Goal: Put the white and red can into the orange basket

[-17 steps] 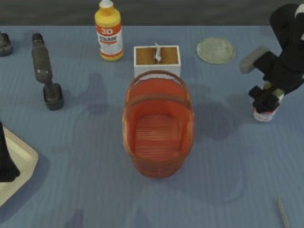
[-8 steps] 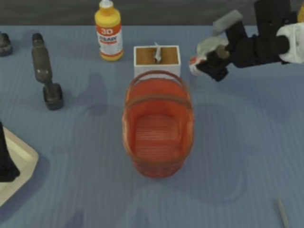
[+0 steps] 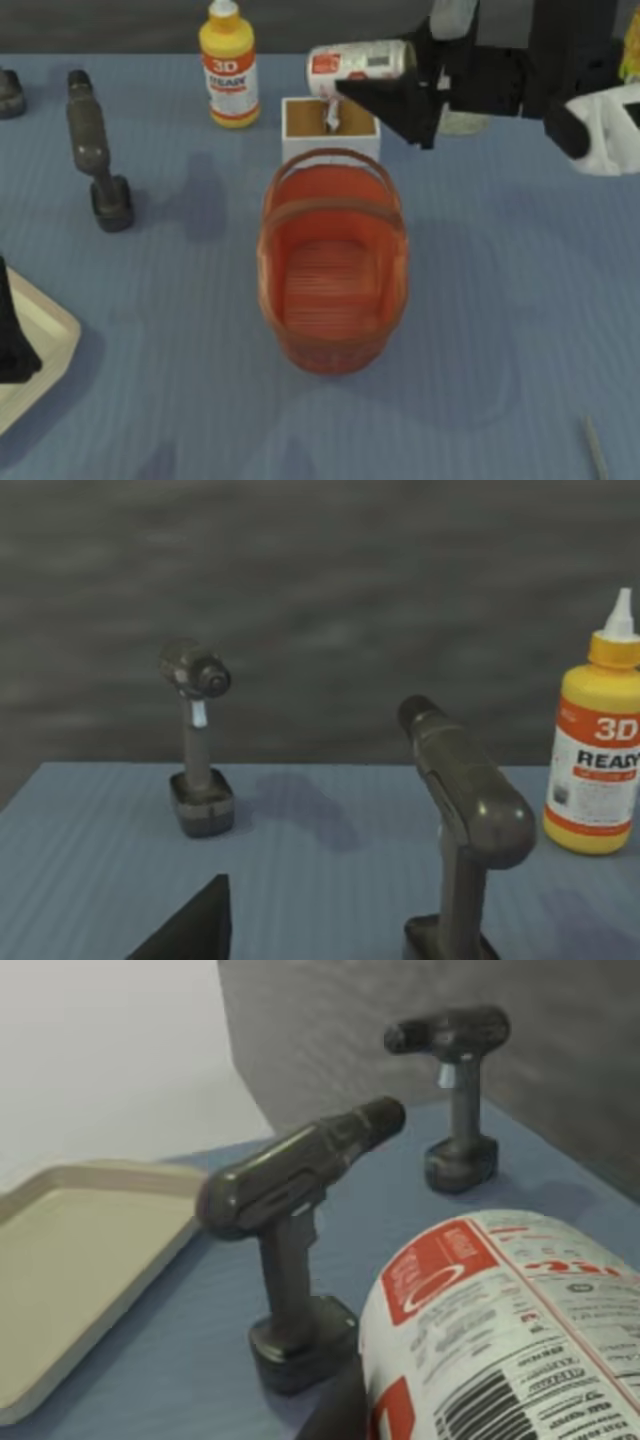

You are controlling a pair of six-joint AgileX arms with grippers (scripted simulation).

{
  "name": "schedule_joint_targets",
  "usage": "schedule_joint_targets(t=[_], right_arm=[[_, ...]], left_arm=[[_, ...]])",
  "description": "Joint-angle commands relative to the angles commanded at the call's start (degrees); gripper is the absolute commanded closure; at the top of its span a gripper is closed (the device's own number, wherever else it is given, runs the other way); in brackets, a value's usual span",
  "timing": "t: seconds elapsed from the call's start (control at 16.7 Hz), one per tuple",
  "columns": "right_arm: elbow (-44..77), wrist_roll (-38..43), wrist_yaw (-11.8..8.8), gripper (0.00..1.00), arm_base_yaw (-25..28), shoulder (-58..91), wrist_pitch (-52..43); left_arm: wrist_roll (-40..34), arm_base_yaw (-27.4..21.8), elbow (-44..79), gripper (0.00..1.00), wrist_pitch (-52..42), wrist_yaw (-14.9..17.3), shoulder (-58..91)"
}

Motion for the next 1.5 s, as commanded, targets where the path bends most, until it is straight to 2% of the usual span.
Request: schedule_joint_targets(t=[0.18,0.3,0.36,0.72,1.14,1.5], right_arm=[[-2.40,3.40,-6.07,1.00,1.15,-1.94,9.07],[-3.22,4.55,-8.27,1.00,1.57,-2.78,12.06],[-3.37,4.77,-8.70,1.00,1.66,-2.96,12.64],[-3.31,4.79,-8.73,1.00,1.42,-1.78,13.48],[-6.00,4.55,-8.56,1.00,1.83,10.25,28.38],[-6.49,4.47,-8.48,1.00,1.92,11.94,30.21]], left_arm=[[0.00,0.00,0.00,0.00,0.00,0.00,0.00],[0.00,0.00,0.00,0.00,0.00,0.00,0.00],[0.00,0.00,0.00,0.00,0.00,0.00,0.00],[0.00,0.00,0.00,0.00,0.00,0.00,0.00],[0.00,0.00,0.00,0.00,0.00,0.00,0.00],[0.00,0.00,0.00,0.00,0.00,0.00,0.00]])
